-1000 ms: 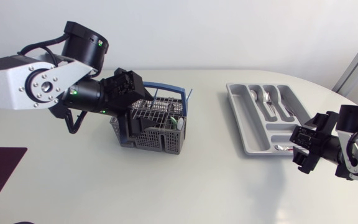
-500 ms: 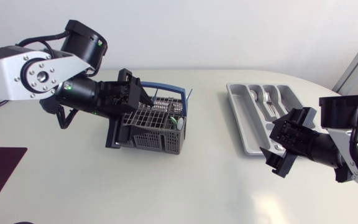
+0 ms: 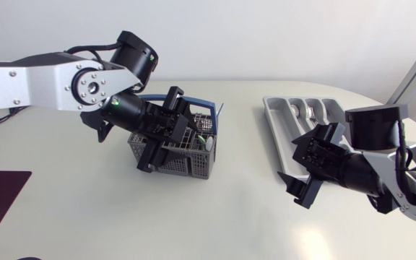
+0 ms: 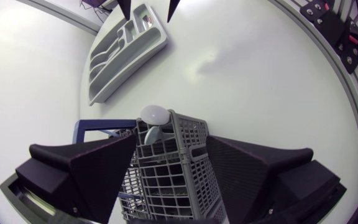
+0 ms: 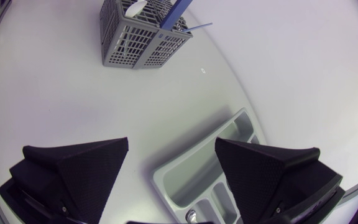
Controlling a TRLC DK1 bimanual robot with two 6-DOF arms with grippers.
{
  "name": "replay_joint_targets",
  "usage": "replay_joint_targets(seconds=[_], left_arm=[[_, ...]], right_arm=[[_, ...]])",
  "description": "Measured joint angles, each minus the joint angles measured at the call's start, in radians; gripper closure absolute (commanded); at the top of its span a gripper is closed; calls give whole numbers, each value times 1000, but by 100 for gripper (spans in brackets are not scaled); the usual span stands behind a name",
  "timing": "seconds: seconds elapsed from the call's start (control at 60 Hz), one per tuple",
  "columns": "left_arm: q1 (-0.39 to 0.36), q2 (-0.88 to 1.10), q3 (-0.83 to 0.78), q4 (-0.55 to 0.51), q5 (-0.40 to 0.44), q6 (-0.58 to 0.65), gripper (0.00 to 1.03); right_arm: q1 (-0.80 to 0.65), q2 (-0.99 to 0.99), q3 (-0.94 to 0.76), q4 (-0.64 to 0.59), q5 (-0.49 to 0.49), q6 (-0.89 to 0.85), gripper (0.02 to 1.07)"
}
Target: Unload the cutlery basket into the drawer organizer.
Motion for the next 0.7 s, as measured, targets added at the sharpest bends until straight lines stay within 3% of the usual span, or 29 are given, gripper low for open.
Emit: replay_joint_targets(seconds=[0.117, 0.267, 0.433, 0.567, 0.7], left_arm=[[0, 56, 55, -18, -4, 35, 43], [0, 113, 103, -30, -19, 69, 45], [0, 169, 145, -42, -28, 97, 61], [0, 201, 179, -50, -30, 100, 63], [0, 209, 200, -55, -30, 103, 81]], right_arm=[[22, 0, 1, 0, 8, 11, 7], [36, 2, 1, 0, 12, 12, 7], [58, 17, 13, 0, 16, 16, 7], [74, 26, 27, 2, 27, 19, 7], [80, 32, 29, 2, 31, 23, 7]])
